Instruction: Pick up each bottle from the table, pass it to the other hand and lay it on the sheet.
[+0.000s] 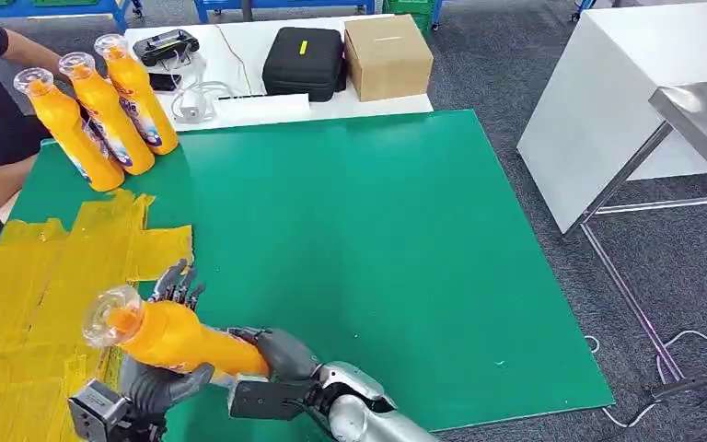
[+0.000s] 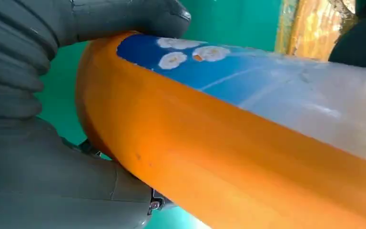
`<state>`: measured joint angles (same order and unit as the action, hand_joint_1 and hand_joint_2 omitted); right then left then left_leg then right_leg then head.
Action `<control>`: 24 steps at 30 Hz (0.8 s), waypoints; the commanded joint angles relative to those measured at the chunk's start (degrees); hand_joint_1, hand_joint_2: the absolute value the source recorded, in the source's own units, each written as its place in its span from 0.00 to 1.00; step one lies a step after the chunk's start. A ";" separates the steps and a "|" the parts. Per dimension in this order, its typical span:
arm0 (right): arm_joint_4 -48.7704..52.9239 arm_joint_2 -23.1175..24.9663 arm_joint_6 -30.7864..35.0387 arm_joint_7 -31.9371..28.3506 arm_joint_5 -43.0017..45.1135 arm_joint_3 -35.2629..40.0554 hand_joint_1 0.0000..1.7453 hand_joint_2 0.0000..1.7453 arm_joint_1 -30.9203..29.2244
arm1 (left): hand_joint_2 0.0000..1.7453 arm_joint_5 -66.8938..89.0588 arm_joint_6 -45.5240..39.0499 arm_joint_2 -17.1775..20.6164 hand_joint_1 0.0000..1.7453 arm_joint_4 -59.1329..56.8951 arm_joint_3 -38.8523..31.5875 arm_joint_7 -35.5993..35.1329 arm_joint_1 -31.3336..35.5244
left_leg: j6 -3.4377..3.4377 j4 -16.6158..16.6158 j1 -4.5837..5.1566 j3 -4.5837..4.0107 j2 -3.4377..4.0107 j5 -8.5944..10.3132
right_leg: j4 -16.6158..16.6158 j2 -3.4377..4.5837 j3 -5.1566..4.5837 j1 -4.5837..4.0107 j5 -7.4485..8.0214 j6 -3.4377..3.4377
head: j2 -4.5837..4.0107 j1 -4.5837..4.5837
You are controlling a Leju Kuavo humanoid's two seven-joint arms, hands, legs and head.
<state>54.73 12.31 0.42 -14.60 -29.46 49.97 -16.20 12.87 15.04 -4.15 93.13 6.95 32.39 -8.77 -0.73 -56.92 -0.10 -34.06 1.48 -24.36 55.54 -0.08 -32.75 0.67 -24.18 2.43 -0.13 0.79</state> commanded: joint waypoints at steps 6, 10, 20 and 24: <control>-7.03 1.36 -0.39 -0.55 -0.01 4.68 1.00 1.00 -3.38 | 1.00 2.29 0.43 4.53 1.00 -7.15 6.34 -0.10 2.67 | 0.08 0.02 -0.06 0.20 -0.19 -0.05 | -0.01 -0.05 0.21 -0.06 -0.07 -0.13 | 0.00 0.02; -7.55 1.32 0.12 -0.90 0.19 4.31 1.00 1.00 -3.42 | 1.00 2.20 0.51 4.73 1.00 -6.93 6.44 0.14 2.54 | 0.04 0.03 -0.02 0.09 -0.06 -0.02 | -0.01 0.02 0.09 -0.02 -0.02 -0.06 | 0.00 0.00; -5.65 0.01 3.69 -0.79 -1.68 1.63 1.00 1.00 -2.32 | 1.00 2.49 -1.35 3.98 1.00 -4.52 4.03 0.05 1.61 | 0.04 0.02 -0.02 0.09 -0.11 -0.03 | 0.00 -0.02 0.10 -0.02 -0.04 -0.07 | 0.00 0.00; -5.65 -0.16 3.62 -0.82 -1.62 1.53 1.00 1.00 -2.39 | 1.00 2.44 -1.29 4.06 1.00 -4.42 3.96 0.06 1.73 | 0.04 0.00 -0.03 0.09 -0.13 -0.04 | 0.00 -0.03 0.10 -0.03 -0.04 -0.07 | 0.00 0.02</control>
<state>50.66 12.61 3.67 -15.45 -30.45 50.21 -16.74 14.58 14.21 -0.77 90.33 9.97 32.98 -7.81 -0.73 -56.92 -0.10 -34.08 1.48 -24.36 55.54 -0.09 -32.77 0.66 -24.18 2.43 -0.13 0.81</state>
